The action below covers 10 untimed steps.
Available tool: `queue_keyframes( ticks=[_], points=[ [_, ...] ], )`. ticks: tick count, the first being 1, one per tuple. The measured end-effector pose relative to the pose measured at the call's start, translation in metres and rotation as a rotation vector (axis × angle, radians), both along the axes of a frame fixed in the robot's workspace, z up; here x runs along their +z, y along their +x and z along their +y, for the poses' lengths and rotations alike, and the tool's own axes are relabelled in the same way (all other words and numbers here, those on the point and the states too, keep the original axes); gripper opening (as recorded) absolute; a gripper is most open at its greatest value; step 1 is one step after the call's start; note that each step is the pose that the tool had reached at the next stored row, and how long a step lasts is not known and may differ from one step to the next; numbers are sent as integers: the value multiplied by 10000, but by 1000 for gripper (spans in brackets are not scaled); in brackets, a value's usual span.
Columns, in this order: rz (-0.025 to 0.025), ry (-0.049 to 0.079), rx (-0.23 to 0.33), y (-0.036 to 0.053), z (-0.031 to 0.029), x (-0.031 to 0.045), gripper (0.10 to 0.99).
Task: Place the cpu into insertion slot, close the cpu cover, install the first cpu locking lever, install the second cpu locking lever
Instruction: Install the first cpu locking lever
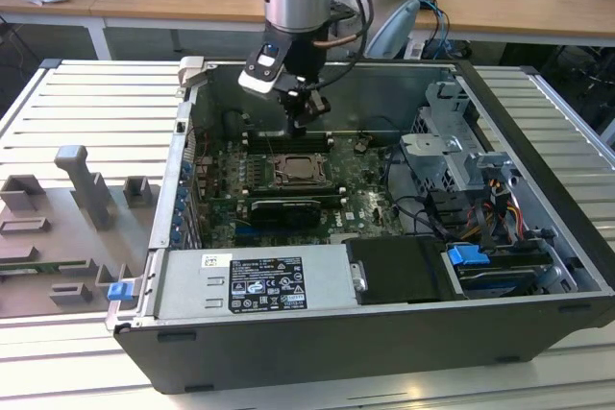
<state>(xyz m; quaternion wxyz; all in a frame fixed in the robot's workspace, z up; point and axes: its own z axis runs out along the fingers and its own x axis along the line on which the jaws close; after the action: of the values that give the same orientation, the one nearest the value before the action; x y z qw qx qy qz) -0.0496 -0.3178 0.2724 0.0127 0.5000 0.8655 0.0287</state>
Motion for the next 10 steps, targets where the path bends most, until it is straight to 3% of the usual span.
queue_keyframes(
  ticks=[1,2,10],
  points=[
    [0,1,591,0,0,-1,106],
    [0,-1,809,0,0,-2,106],
    [0,0,1129,0,-1,-6,106]
  ],
)
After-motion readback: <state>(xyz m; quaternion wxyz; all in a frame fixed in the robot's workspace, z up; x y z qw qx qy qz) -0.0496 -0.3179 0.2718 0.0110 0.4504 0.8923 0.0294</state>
